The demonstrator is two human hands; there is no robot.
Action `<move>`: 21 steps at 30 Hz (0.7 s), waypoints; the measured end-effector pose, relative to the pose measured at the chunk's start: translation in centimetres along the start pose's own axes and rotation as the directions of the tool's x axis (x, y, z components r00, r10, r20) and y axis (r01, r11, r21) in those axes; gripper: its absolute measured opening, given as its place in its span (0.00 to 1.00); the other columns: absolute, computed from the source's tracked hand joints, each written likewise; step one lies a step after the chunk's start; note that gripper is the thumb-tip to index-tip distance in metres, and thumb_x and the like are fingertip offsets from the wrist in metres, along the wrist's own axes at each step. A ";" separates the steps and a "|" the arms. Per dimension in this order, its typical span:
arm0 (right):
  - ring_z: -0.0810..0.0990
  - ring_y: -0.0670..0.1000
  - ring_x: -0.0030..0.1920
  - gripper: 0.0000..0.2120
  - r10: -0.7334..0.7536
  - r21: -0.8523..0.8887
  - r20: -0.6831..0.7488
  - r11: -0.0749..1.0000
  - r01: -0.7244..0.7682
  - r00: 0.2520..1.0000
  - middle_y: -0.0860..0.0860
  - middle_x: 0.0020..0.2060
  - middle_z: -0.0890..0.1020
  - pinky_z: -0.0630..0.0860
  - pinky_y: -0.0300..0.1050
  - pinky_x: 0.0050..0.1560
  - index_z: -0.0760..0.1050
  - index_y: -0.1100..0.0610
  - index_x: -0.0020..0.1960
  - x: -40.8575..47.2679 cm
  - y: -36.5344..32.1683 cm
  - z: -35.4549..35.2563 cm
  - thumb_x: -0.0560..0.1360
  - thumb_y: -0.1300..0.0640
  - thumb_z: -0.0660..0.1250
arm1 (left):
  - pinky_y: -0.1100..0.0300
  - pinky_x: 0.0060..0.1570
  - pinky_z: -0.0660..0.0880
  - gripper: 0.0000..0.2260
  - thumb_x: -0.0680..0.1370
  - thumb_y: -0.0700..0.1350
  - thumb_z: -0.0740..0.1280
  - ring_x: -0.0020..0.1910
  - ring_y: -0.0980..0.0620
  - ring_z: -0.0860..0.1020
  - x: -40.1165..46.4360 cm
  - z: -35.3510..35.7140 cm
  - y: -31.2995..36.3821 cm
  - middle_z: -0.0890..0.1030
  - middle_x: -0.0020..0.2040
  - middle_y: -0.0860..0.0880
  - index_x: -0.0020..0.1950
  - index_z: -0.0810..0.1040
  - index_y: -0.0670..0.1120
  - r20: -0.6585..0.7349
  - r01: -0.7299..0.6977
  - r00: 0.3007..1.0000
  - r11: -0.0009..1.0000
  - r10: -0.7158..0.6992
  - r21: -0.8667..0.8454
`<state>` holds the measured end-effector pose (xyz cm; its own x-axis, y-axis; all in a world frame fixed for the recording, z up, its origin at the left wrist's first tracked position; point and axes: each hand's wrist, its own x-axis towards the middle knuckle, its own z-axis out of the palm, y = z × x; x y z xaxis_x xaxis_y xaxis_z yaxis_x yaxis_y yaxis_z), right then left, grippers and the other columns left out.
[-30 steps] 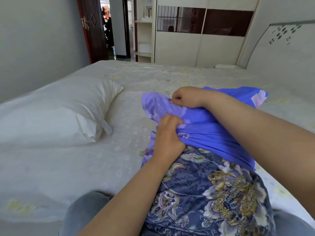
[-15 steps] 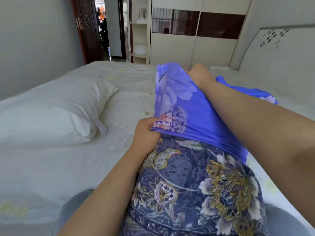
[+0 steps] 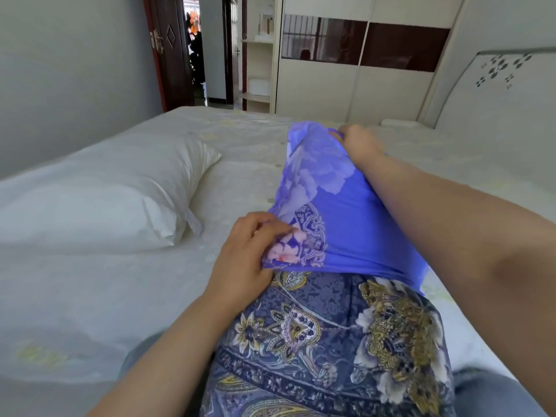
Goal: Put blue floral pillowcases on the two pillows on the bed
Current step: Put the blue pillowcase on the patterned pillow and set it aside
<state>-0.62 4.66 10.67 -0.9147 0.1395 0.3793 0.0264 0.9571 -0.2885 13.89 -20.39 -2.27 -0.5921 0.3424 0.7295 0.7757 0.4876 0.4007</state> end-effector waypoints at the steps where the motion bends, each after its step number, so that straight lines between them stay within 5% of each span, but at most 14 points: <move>1: 0.77 0.64 0.53 0.22 -0.016 0.025 0.003 1.000 0.016 1.000 0.67 0.52 0.78 0.71 0.50 0.50 0.76 0.67 0.51 0.1 -0.3 0.1 0.80 0.47 0.56 | 0.60 0.51 0.71 0.21 0.66 0.35 0.65 0.54 0.51 0.74 0.6 0.1 0.4 0.76 0.54 0.51 0.57 0.76 0.51 -0.021 -0.048 0.999 0.998 0.048 0.035; 7: 0.76 0.63 0.55 0.19 0.051 0.079 -0.017 0.996 -0.050 0.999 0.66 0.54 0.78 0.70 0.48 0.51 0.76 0.66 0.54 -0.4 -2.3 1.4 0.81 0.51 0.55 | 0.58 0.31 0.72 0.13 0.65 0.43 0.60 0.38 0.45 0.77 3.0 3.1 6.1 0.79 0.38 0.49 0.46 0.79 0.47 0.066 -0.034 0.998 0.949 0.014 0.314; 10: 0.75 0.61 0.59 0.20 0.088 0.115 -0.024 0.990 -0.085 0.996 0.63 0.58 0.78 0.70 0.48 0.53 0.74 0.64 0.58 -0.8 -2.9 1.9 0.82 0.50 0.51 | 0.57 0.31 0.63 0.03 0.70 0.42 0.60 0.38 0.40 0.76 3.6 3.2 7.9 0.78 0.37 0.45 0.42 0.72 0.46 0.207 0.073 0.965 0.923 -0.161 0.377; 12: 0.76 0.61 0.58 0.22 0.068 0.072 -0.083 0.996 -0.062 0.994 0.61 0.58 0.78 0.69 0.48 0.51 0.74 0.62 0.59 -1.0 -3.0 1.6 0.82 0.48 0.48 | 0.56 0.34 0.60 0.06 0.71 0.47 0.56 0.41 0.40 0.75 3.5 2.9 8.1 0.75 0.37 0.45 0.36 0.65 0.47 0.268 0.101 0.941 0.927 -0.207 0.360; 16: 0.76 0.62 0.56 0.26 0.002 -0.073 -0.154 0.997 -0.014 0.988 0.61 0.55 0.79 0.70 0.50 0.49 0.76 0.59 0.57 -0.5 -1.9 0.2 0.81 0.42 0.48 | 0.58 0.31 0.63 0.10 0.68 0.53 0.51 0.35 0.41 0.75 3.1 -0.2 7.3 0.76 0.32 0.44 0.32 0.63 0.48 0.248 -0.036 0.967 0.945 -0.049 0.326; 19: 0.76 0.63 0.56 0.25 -0.015 -0.134 -0.186 0.991 -0.010 0.983 0.62 0.55 0.79 0.69 0.50 0.48 0.75 0.60 0.57 0.4 -2.0 -1.2 0.81 0.43 0.48 | 0.64 0.23 0.63 0.10 0.65 0.52 0.56 0.22 0.46 0.70 2.4 -1.2 6.3 0.70 0.22 0.47 0.28 0.61 0.49 0.217 -0.206 0.966 0.928 0.142 0.310; 21: 0.76 0.63 0.56 0.24 -0.025 -0.187 -0.226 0.982 -0.018 0.974 0.61 0.55 0.79 0.67 0.49 0.45 0.74 0.60 0.57 0.8 -1.8 -1.9 0.81 0.44 0.49 | 0.64 0.24 0.63 0.08 0.65 0.51 0.58 0.24 0.49 0.72 1.0 -0.6 5.7 0.72 0.25 0.51 0.30 0.66 0.49 0.204 -0.237 0.963 0.909 0.174 0.343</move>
<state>-0.64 3.55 13.14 -0.8005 0.1693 0.5749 0.1180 0.9850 -0.1257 17.84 -17.69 1.08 -0.4802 0.5788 0.6591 0.7702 0.6378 0.0009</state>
